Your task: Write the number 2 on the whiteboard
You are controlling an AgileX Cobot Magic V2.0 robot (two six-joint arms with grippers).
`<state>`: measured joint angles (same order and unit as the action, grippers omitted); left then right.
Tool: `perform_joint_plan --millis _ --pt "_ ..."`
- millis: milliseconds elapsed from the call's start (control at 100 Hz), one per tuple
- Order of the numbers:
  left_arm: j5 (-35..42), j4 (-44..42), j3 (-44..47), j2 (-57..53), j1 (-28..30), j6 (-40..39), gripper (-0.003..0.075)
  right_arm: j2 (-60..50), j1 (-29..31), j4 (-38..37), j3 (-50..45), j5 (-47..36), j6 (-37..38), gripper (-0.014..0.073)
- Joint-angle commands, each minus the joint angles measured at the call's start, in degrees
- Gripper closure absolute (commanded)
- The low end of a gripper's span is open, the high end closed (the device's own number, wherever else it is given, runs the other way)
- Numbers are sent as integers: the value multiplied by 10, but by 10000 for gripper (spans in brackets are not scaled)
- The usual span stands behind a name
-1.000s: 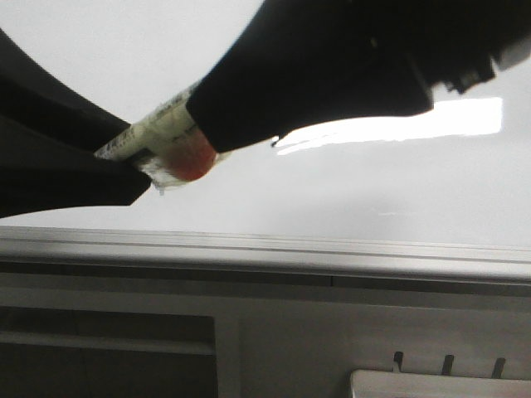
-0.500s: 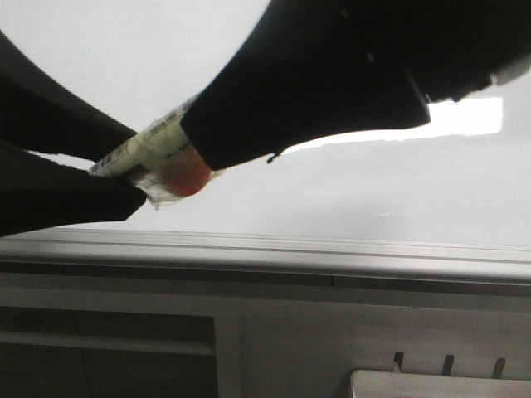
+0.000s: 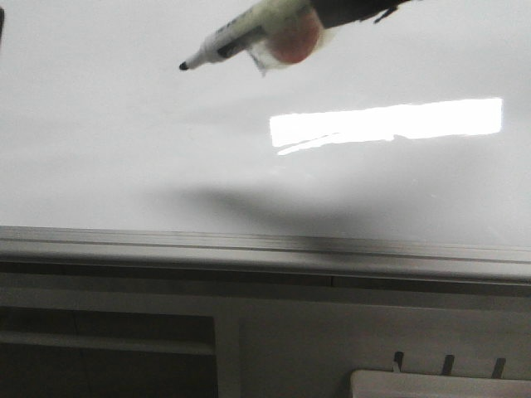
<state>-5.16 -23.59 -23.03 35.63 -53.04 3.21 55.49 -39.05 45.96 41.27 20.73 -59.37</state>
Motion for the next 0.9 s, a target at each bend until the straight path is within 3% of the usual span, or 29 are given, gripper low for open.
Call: perform_joint_plan --millis 0,250,430,890 --pt "36 25 -17 -6 15 -8 722 -12 14 11 19 -21 -1 667" --pt "98 143 -17 1 106 -15 741 13 51 11 20 -23 27 662" --pt "133 152 -17 1 163 -15 741 37 68 11 20 -18 30 643" --pt "148 152 -17 1 175 -15 741 110 68 10 55 -46 30 643"
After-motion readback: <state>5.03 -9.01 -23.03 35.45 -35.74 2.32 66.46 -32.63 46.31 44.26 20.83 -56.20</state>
